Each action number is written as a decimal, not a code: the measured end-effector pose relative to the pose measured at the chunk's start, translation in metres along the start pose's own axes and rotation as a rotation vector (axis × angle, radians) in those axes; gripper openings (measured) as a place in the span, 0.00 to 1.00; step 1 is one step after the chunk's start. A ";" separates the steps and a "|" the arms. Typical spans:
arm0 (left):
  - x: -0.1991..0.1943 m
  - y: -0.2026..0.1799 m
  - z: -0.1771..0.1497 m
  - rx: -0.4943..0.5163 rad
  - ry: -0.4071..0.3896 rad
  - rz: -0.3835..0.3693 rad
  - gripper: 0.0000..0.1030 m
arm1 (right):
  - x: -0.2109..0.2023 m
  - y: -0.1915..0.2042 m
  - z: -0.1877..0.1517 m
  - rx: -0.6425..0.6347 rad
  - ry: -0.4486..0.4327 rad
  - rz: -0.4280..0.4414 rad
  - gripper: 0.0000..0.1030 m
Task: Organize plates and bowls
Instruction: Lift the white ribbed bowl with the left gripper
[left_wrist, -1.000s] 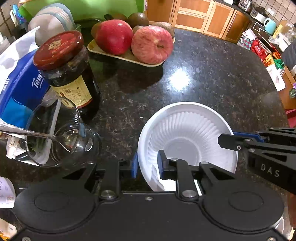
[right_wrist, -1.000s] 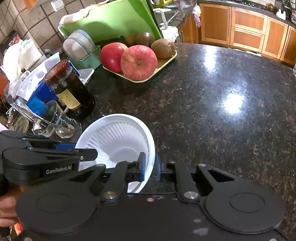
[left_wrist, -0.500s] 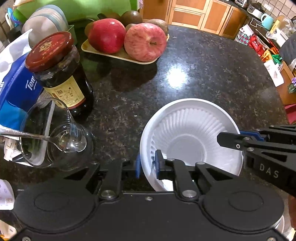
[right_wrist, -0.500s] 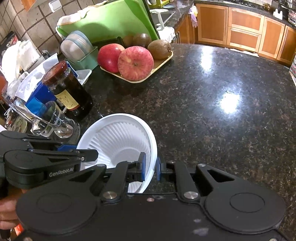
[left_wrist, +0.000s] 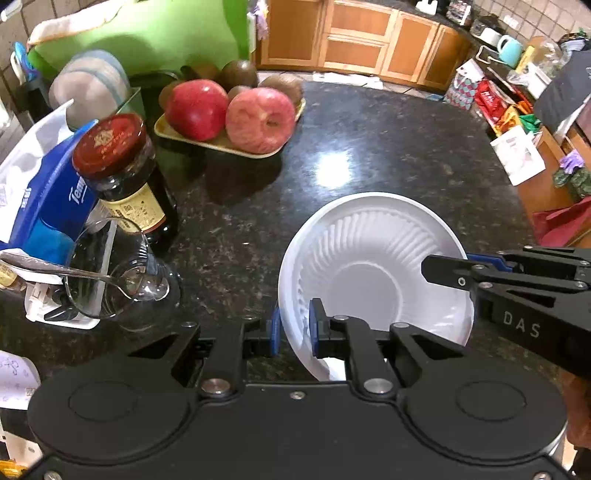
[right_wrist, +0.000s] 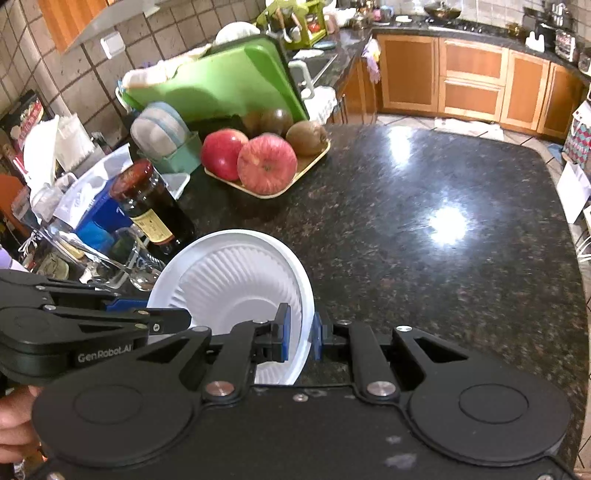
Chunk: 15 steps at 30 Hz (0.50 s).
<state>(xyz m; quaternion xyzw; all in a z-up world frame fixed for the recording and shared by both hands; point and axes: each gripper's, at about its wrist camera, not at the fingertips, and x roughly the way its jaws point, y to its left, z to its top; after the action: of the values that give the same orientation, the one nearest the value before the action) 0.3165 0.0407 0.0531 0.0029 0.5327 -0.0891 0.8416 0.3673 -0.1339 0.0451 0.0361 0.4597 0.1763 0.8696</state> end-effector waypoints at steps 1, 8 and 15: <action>-0.004 -0.002 -0.001 0.003 -0.003 -0.004 0.19 | -0.007 -0.001 -0.002 0.001 -0.008 0.000 0.14; -0.032 -0.026 -0.013 0.047 -0.027 -0.035 0.19 | -0.059 -0.005 -0.025 0.006 -0.080 -0.009 0.16; -0.055 -0.049 -0.030 0.093 -0.029 -0.062 0.19 | -0.104 -0.010 -0.054 0.015 -0.130 -0.024 0.17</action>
<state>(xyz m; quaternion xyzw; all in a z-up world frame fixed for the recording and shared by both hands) 0.2596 0.0037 0.0940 0.0241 0.5157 -0.1396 0.8450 0.2726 -0.1837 0.0941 0.0484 0.4042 0.1598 0.8993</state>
